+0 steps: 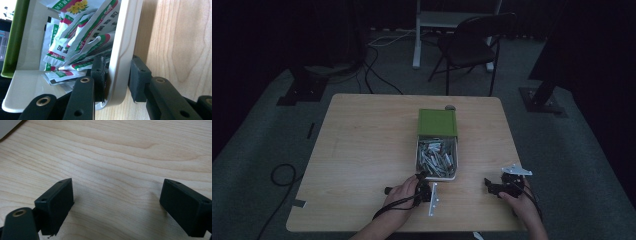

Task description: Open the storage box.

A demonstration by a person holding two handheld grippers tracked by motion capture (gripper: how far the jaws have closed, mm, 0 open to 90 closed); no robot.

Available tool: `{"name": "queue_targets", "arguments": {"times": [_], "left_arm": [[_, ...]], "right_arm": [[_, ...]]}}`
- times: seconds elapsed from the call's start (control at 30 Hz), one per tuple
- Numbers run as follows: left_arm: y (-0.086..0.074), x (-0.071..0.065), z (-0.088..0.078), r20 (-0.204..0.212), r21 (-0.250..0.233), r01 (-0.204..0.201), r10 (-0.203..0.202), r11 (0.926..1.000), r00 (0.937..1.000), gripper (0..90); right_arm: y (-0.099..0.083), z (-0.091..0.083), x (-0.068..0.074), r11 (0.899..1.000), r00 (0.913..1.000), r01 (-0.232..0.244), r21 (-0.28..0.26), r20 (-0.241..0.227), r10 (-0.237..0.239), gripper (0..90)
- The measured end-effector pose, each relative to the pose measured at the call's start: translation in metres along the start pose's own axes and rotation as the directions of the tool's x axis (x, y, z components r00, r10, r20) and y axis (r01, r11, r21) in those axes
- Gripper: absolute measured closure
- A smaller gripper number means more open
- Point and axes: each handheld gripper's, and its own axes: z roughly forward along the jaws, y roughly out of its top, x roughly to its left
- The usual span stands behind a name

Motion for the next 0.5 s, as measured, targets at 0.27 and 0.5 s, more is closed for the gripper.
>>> {"name": "queue_targets", "arguments": {"times": [0.27,0.5], "left_arm": [[0.0015,-0.0032,-0.0061,0.005,0.000,0.004,-0.004,1.0000,1.0000,69.9],[0.0021,-0.0066,-0.0095,0.001,-0.008,0.016,-0.016,0.9998,0.9999,69.7]], "right_arm": [[0.0000,0.0000,0.0000,1.000,1.0000,0.000,0.000,0.000,0.000,11.5],[0.0000,0.0000,0.0000,1.000,1.0000,0.000,0.000,0.000,0.000,11.5]]}}
